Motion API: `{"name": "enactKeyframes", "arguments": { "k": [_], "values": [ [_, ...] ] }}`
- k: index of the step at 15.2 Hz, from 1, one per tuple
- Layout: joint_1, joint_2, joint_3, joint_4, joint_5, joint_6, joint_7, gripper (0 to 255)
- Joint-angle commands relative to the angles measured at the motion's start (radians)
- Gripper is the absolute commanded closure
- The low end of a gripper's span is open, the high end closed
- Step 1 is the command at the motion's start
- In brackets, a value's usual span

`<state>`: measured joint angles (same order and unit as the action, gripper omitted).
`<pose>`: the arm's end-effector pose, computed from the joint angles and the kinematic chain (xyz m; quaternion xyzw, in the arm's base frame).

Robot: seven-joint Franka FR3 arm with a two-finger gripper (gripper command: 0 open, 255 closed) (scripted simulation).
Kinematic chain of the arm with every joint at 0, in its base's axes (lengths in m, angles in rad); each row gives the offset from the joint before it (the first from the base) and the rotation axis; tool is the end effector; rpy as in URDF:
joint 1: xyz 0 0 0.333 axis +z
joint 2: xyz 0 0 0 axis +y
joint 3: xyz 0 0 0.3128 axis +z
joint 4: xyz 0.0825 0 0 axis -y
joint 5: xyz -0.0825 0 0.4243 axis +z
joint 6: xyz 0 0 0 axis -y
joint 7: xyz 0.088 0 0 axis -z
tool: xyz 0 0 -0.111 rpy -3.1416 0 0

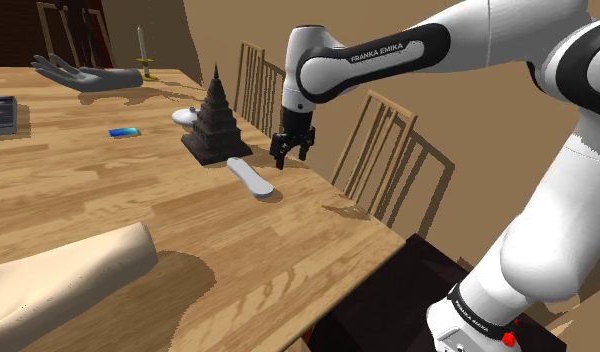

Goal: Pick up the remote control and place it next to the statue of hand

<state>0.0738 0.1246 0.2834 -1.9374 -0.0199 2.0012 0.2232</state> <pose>0.5774 0.2106 0.3925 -0.9971 -0.0708 0.0291 0.0002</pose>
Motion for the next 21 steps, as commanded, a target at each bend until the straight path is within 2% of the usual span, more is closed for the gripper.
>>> {"name": "enactKeyframes", "arguments": {
  "k": [1, 10, 17, 21],
  "values": [
    [0.016, 0.073, 0.006, 0.062, -0.022, 0.018, 0.036, 0],
    [0.100, 0.409, -0.010, 0.455, -0.110, -0.007, 0.134, 0],
    [0.103, 0.443, -0.017, 0.411, -0.120, 0.069, 0.140, 0],
    [0.103, 0.446, -0.017, 0.408, -0.121, 0.075, 0.141, 0]
  ]
}}
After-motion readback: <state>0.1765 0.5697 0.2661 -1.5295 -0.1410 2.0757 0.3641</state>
